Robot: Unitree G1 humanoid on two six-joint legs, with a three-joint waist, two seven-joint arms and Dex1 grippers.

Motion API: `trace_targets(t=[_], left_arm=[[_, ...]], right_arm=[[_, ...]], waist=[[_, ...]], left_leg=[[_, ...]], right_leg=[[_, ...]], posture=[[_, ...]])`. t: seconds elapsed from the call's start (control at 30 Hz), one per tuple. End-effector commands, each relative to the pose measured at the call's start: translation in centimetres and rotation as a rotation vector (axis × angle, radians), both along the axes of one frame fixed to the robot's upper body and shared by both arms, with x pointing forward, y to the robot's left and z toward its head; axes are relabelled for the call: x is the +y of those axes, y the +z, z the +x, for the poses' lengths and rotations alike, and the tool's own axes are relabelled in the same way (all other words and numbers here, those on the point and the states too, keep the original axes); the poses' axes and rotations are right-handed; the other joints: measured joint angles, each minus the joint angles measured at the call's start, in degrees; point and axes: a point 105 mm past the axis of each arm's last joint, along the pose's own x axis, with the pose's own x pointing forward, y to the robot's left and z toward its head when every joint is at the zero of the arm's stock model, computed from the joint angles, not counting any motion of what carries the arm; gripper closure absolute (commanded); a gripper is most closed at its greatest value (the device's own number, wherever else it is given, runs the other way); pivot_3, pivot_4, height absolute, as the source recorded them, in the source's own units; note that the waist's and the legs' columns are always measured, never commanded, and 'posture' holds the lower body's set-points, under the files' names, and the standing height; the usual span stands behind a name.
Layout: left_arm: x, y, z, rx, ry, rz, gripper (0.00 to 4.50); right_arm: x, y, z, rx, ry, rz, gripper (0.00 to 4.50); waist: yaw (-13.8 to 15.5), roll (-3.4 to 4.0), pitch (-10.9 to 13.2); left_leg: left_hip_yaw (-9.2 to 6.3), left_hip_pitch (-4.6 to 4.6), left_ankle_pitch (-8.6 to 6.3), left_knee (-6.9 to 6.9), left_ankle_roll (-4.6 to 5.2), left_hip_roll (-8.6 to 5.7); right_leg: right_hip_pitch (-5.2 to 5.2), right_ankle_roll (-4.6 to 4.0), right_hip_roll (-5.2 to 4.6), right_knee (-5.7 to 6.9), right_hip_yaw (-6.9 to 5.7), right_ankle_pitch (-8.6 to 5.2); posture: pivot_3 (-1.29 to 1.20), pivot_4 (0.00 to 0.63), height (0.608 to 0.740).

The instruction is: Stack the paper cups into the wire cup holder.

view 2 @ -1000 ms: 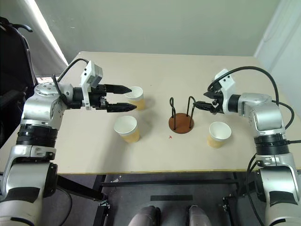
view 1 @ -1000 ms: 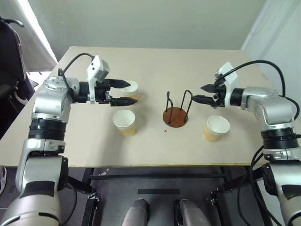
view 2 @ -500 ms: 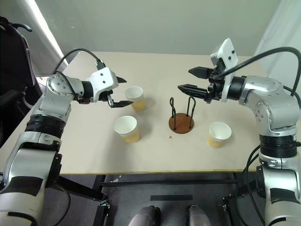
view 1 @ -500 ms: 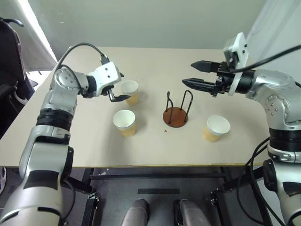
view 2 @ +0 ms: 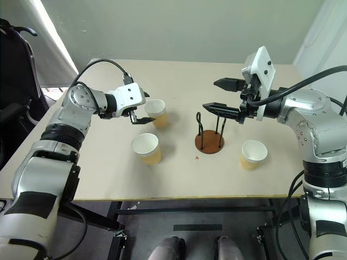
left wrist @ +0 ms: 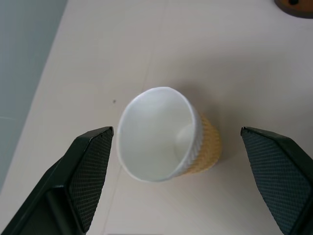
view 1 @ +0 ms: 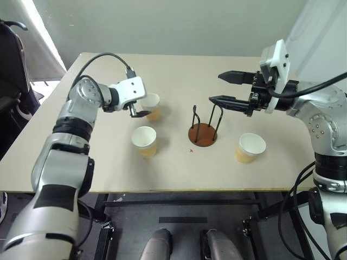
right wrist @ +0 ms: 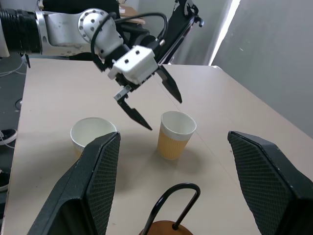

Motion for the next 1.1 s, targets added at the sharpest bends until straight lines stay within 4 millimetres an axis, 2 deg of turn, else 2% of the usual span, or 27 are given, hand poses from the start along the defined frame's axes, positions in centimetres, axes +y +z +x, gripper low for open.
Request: trace_targets(t=[0.03,0.43,0.8,1.1], left_arm=[[-0.4,1.5,0.2,-0.039,-0.008,0.004,0.00],[-0.2,0.4,0.7,-0.068,0.019,0.094,0.00],[-1.3,-1.2,1.1,-0.069,0.013,0.133,0.00],[-1.6,-1.7,0.9,-0.041,-0.019,0.154,3.00]], right_arm=[[0.0,0.8,-0.6,-0.046,0.005,-0.010,0.98],[-0.1,0.7,-0.6,-0.047,-0.001,-0.014,0.98],[-0.2,0.7,-0.4,-0.049,-0.008,-0.024,0.98],[-1.1,1.0,-0.3,-0.066,-0.041,-0.031,0.93]], waist=[[0.01,0.00,0.00],[0.07,0.00,0.00],[0.08,0.00,0.00],[0.10,0.00,0.00]], left_leg=[[0.00,-0.01,0.00,0.00,0.00,0.00],[0.01,-0.01,0.00,0.05,0.01,-0.02],[0.03,-0.02,0.00,0.10,0.02,-0.04],[0.05,-0.01,0.00,0.12,0.02,-0.05]], right_leg=[[0.00,0.00,0.01,-0.01,0.00,0.00],[0.01,0.03,0.01,-0.01,0.01,0.02],[0.02,0.06,0.02,0.00,0.01,0.03],[0.03,0.07,0.03,0.00,0.01,0.04]], posture=[[0.00,0.150,0.740],[0.00,0.150,0.740],[0.00,0.150,0.740],[0.00,0.150,0.740]])
